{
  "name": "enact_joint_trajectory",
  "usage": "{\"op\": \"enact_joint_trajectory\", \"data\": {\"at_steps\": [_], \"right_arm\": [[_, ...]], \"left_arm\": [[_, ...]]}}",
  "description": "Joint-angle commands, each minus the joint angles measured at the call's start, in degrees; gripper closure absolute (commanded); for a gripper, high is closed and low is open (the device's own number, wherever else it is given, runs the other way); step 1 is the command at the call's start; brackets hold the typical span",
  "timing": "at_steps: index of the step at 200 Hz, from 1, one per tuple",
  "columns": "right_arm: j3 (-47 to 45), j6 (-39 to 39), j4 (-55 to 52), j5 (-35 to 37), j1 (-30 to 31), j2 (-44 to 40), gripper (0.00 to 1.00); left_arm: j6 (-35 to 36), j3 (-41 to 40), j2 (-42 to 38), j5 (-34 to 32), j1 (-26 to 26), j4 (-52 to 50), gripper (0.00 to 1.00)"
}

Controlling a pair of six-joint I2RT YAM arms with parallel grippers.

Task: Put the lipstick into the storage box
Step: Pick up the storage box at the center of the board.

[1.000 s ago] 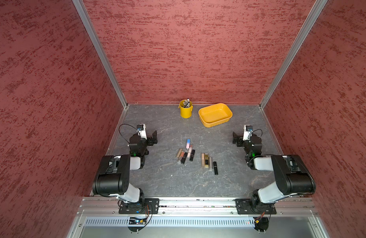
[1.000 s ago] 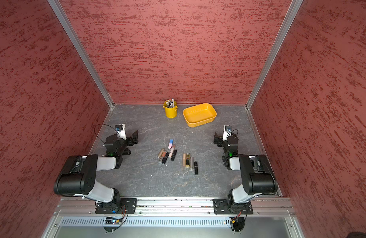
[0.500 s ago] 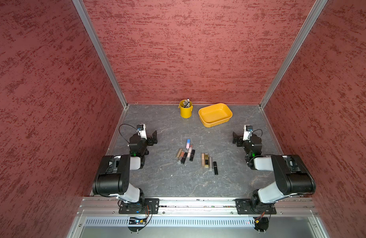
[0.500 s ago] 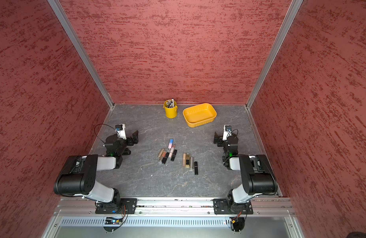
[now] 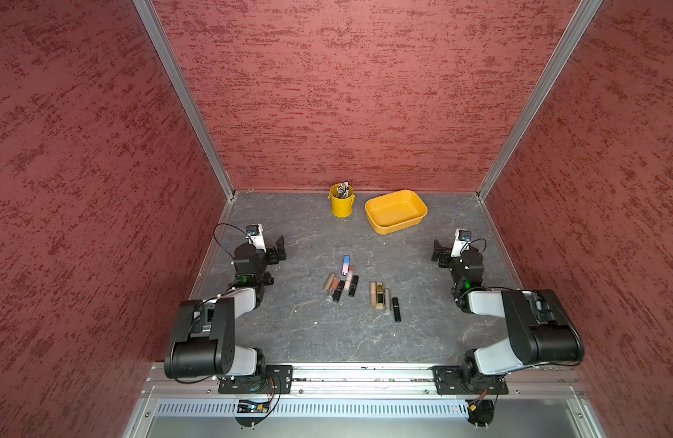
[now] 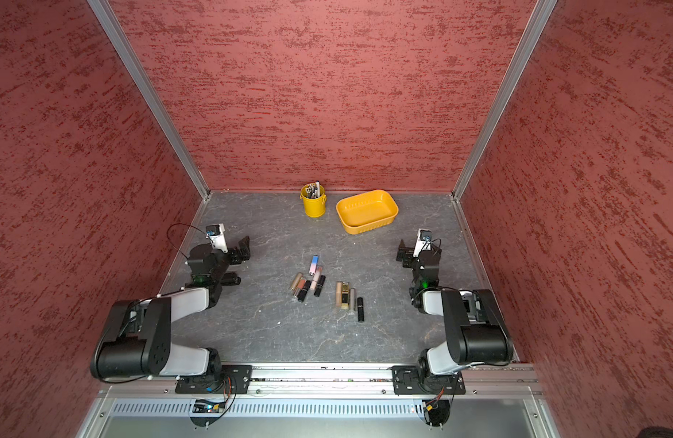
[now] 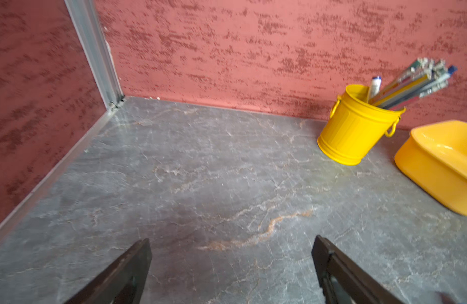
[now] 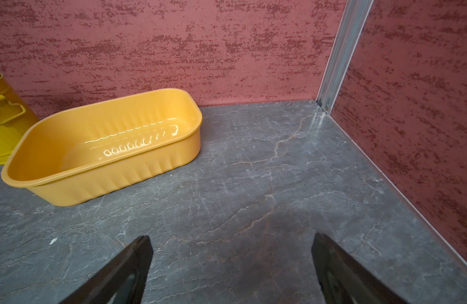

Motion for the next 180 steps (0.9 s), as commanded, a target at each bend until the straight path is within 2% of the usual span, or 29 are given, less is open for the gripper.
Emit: {"op": "enact_joint_trajectory", "data": {"at_steps": [1, 31, 70, 93, 125, 180], "right_arm": [[-0.44, 1.57, -1.16, 4.22, 0.28, -3.64, 0.01], [6.62, 4.95, -19.86, 9.76, 0.28, -11.68, 0.01], [17.31, 19.77, -43.37, 10.59, 0.28, -16.27, 0.01], [22.88, 22.99, -53.05, 5.07, 0.28, -16.62, 0.01], [26.54, 26.58, -59.05, -3.46, 0.27, -18.64, 0.01], [37.43, 32.18, -76.01, -13.27, 0.23, -12.85, 0.02]], "left_arm": [[-1.66, 1.96, -4.88, -5.12, -0.20, -6.92, 0.00], [-4.25, 3.13, -12.43, -6.95, -0.82, -13.04, 0.00], [-12.27, 7.06, -18.72, -3.38, -1.86, -24.39, 0.00], [-15.81, 8.16, -21.34, 1.45, -2.53, -28.09, 0.00], [-20.58, 9.31, -24.43, 5.22, -5.12, -32.80, 0.00], [-23.86, 8.56, -26.18, 7.68, -14.68, -34.28, 0.00]]}}
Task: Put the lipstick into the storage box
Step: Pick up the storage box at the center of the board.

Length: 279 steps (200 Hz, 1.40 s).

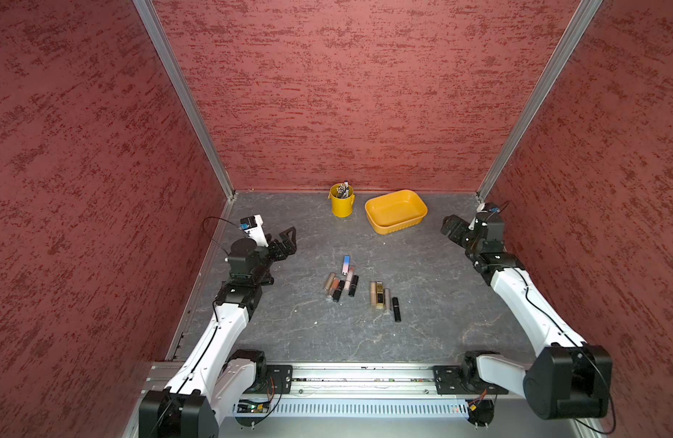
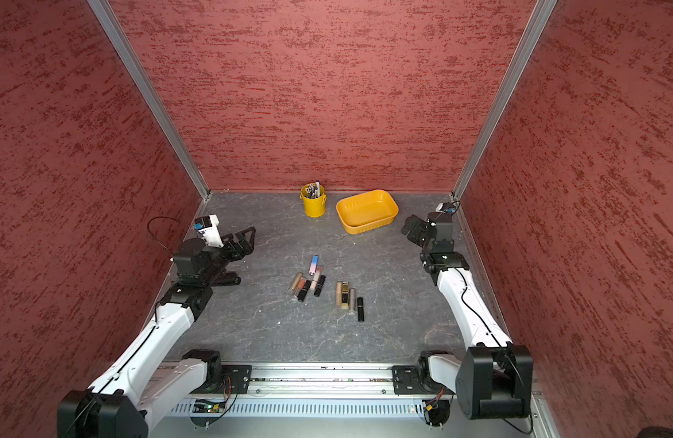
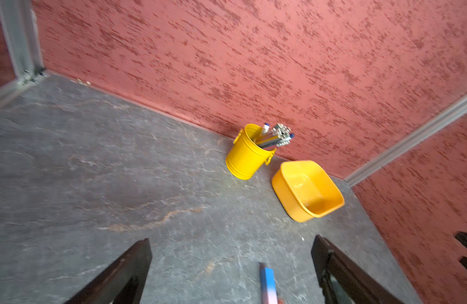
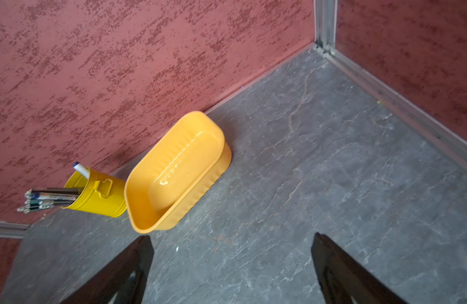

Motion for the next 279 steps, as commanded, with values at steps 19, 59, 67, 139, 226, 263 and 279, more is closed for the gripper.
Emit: {"op": "enact_joint_trajectory", "data": {"at_steps": [19, 59, 67, 139, 226, 263, 279], "right_arm": [[8.23, 4.76, -12.61, -8.09, 0.30, 6.96, 0.02], [18.46, 8.14, -25.52, -8.38, 3.32, 18.50, 0.02], [20.55, 9.34, -27.36, -7.42, 4.03, 20.62, 0.02], [36.21, 19.80, -31.03, -1.83, 13.06, 37.93, 0.01], [51.91, 24.96, -35.74, 2.26, 16.65, 53.23, 0.02], [56.83, 25.47, -37.80, 3.82, 17.66, 57.36, 0.01], [58.42, 25.44, -38.35, 4.28, 18.13, 59.07, 0.02]], "left_arm": [[-2.68, 0.03, 0.34, 3.97, -6.77, -1.90, 0.00], [-3.51, -0.66, 2.45, 4.01, -13.59, -2.39, 0.00], [-4.22, -0.75, 2.69, 3.31, -14.52, -2.71, 0.00], [-7.96, 0.57, 3.55, 2.22, -15.48, -9.34, 0.00], [-7.85, -2.39, -4.48, -0.85, -15.71, -15.92, 0.00], [-8.29, -4.08, -7.41, -1.56, -15.67, -17.44, 0.00], [-8.57, -4.43, -8.10, -1.76, -15.73, -18.09, 0.00]]}}
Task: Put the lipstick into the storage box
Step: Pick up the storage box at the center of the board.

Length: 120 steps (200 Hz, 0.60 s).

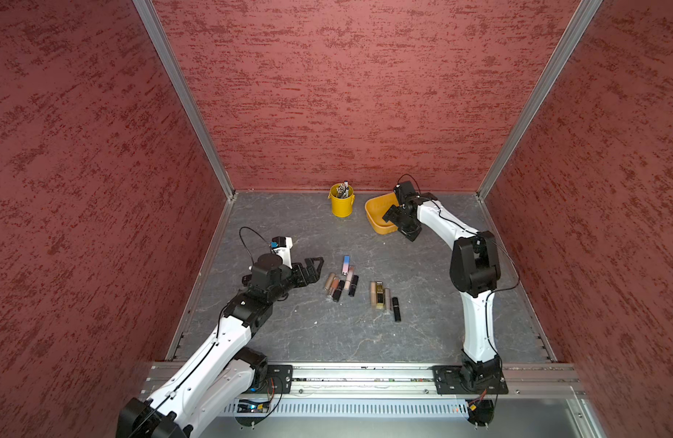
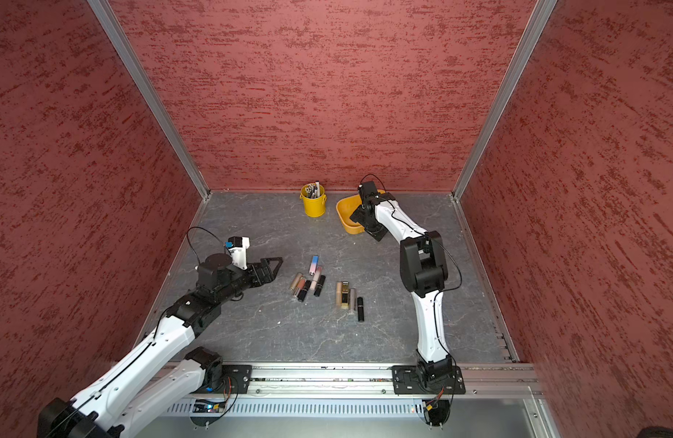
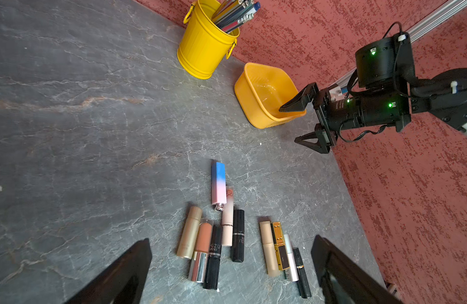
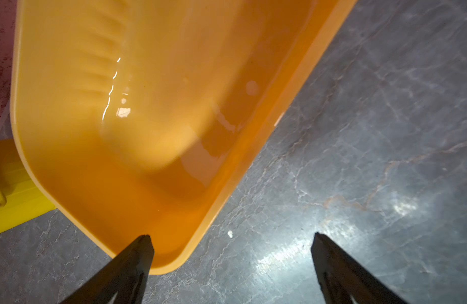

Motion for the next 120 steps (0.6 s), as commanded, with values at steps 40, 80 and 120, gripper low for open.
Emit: {"op": "enact_joint_trajectory", "data": {"at_steps": [40, 80, 120], "right_arm": [[4.63, 0.73, -3.19, 2.72, 2.06, 4.33, 0.05], [3.63, 0.30, -2.87, 2.01, 2.49, 4.57, 0.17], [0.75, -0.51, -2.14, 3.69, 2.79, 2.20, 0.29]], "left_arm": [[-0.66, -1.70, -3.09, -2.39, -0.24, -3.61, 0.00], [-0.86, -2.11, -4.38, -3.78, -0.24, -4.46, 0.00], [-1.29, -2.54, -4.51, -4.14, -0.24, -4.52, 0.00]]}}
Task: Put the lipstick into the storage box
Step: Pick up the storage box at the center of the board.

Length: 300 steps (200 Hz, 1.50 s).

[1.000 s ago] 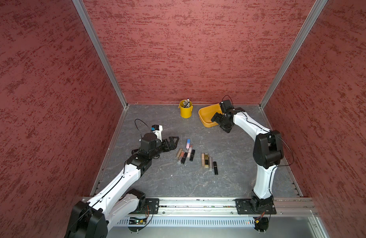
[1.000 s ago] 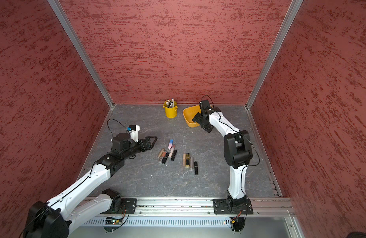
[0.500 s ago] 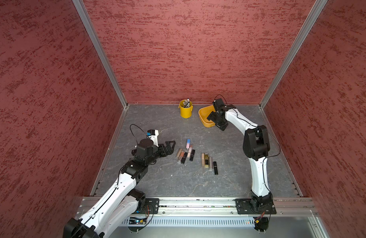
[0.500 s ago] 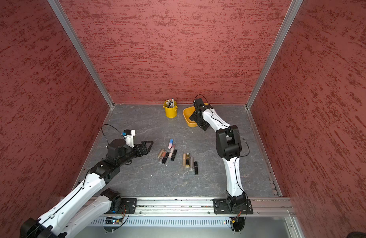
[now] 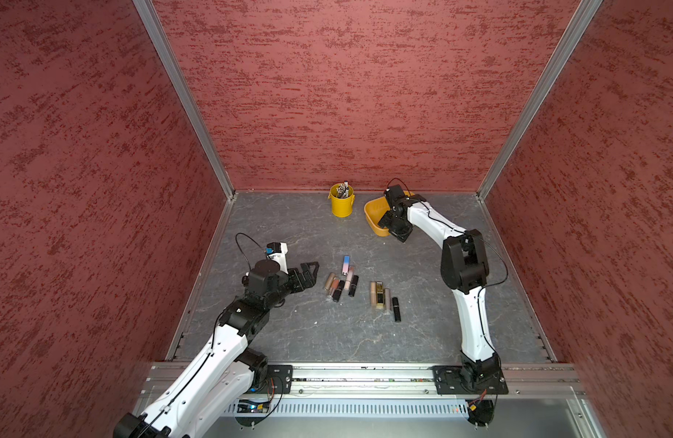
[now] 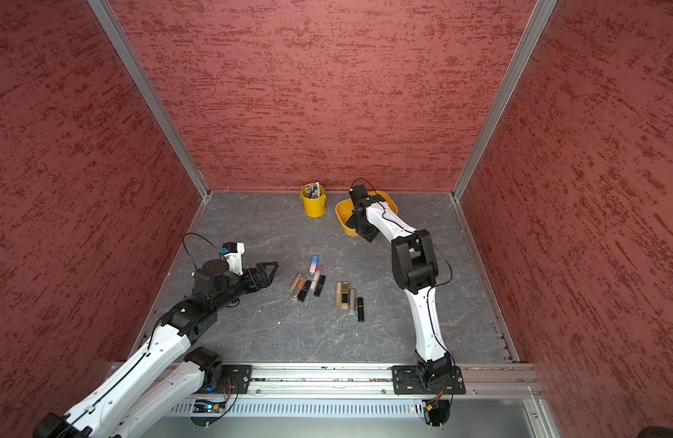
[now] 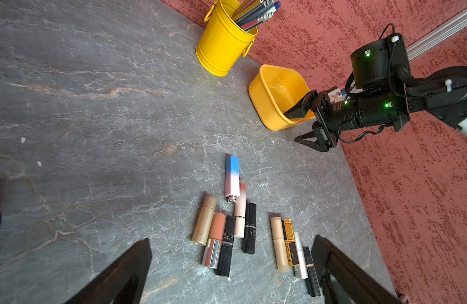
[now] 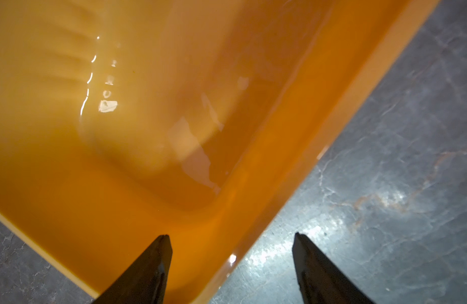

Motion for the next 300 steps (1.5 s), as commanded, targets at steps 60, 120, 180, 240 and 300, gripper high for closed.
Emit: {"op": "enact_joint_trajectory", "data": {"at_steps": [60, 120, 180, 240, 300], "right_arm": [[-7.94, -2.60, 0.84, 3.67, 0.65, -5.86, 0.48], [-15.47, -8.48, 1.44, 4.62, 0.66, -12.05, 0.59], [-22.39, -13.37, 3.47, 6.40, 0.42, -16.29, 0.80], [-23.79, -21.74, 2.76, 10.71, 0.14, -20.31, 0.95], [-29.20, -44.50, 7.66, 9.22, -5.36, -28.84, 0.94]], "left_arm": [[-1.32, -1.51, -0.70, -1.05, -0.17, -0.54, 0.00], [-1.74, -2.35, -2.64, -2.04, -0.17, -0.87, 0.00], [-2.36, -2.57, -1.38, -1.65, -0.22, 0.37, 0.00], [-1.74, -2.10, -1.42, -1.70, -0.13, 0.18, 0.00], [-0.30, -2.08, -1.26, -1.08, -0.17, 2.13, 0.00]]}}
